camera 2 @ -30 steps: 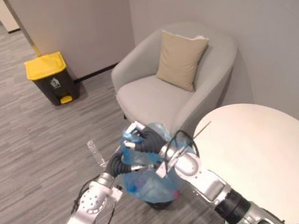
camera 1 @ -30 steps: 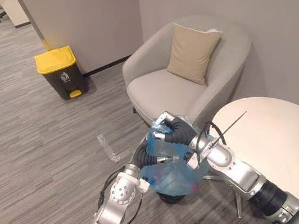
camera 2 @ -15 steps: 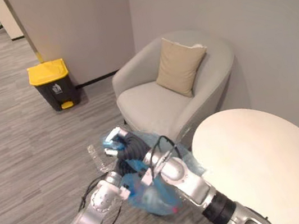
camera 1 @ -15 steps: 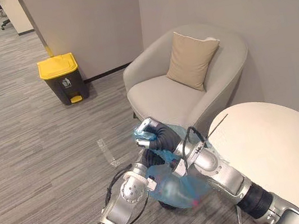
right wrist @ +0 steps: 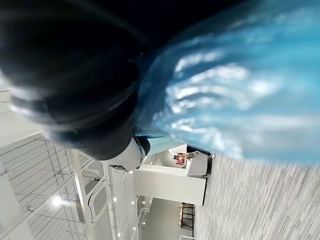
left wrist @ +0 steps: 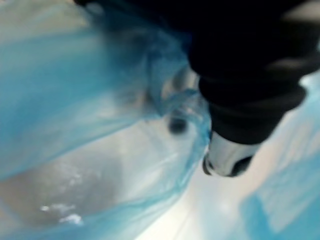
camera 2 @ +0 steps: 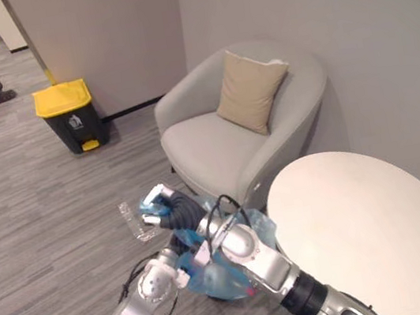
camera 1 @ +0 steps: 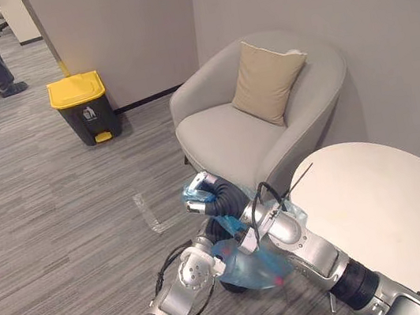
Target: Gather rubbish on tea table into small bin, then transfer packed bag to large trash can.
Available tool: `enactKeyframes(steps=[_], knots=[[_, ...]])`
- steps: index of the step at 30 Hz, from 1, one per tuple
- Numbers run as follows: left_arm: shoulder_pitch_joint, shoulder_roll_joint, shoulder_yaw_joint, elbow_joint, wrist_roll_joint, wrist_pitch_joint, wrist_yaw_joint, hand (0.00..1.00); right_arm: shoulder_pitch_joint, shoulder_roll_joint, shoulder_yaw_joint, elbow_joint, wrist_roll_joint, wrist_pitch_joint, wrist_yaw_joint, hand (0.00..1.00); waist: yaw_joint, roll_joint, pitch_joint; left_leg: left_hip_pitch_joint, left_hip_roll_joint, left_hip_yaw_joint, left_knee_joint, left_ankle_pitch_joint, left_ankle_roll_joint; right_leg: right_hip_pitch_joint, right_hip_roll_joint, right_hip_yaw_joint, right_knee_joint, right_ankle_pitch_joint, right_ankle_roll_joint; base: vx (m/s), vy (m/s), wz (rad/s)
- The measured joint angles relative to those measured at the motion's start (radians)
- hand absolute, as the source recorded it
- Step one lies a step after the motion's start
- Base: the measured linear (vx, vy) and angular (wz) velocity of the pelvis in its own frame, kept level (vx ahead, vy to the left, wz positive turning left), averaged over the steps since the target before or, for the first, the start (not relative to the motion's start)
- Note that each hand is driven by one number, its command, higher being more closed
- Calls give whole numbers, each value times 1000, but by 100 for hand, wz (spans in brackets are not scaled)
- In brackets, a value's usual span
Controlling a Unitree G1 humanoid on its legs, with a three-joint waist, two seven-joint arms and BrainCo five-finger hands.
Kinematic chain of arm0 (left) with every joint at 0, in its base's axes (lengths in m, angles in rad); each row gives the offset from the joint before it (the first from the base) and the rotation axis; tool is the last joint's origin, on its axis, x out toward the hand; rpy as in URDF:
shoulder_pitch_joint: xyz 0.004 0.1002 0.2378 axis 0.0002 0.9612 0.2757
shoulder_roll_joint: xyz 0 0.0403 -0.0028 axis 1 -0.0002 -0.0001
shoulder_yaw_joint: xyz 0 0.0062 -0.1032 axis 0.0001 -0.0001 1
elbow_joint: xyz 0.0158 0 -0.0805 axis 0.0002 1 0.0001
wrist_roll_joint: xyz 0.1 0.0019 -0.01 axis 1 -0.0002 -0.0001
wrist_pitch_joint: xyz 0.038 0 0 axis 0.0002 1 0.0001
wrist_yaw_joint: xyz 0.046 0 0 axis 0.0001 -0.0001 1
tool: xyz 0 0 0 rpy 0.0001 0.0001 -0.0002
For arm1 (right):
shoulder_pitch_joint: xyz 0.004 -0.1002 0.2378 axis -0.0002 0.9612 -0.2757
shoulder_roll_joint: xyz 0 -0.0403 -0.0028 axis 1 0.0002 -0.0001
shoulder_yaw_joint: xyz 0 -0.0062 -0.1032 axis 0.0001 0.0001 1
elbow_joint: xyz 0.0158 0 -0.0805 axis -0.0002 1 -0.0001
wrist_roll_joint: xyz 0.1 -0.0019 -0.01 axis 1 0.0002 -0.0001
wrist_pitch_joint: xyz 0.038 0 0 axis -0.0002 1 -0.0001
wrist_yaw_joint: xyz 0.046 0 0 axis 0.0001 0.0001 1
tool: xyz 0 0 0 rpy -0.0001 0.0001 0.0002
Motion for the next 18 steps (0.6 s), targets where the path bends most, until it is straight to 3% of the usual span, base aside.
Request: enactKeyframes(steps=[4, 5, 10, 18], knots=[[13, -6, 14, 9, -21, 11, 8, 100, 18, 15, -39, 20, -9, -2, 8, 100, -5, 0, 0, 1, 1, 0, 0, 0, 0, 0, -1, 1, 1, -1, 1, 0, 0, 0], [14, -9, 23, 23, -28, 14, 8, 100, 27, 27, -53, 41, -19, -4, 9, 0, -5, 0, 0, 1, 2, 0, 0, 0, 0, 0, -1, 1, 2, -1, 2, 0, 0, 0], [43, -11, 51, 37, -58, 30, 6, 100, 78, 39, -77, 87, -93, -5, 8, 0, -8, -3, -1, 1, 2, -1, 0, 0, 0, 1, -3, 0, 2, -5, 7, 0, 0, 0], [63, -25, 125, 35, -100, 31, 5, 100, 134, 35, -136, 121, -339, -9, -37, 0, -8, -14, -1, 1, 3, -3, 0, -3, -4, 2, -4, -3, 2, -6, 8, 0, 0, 0]])
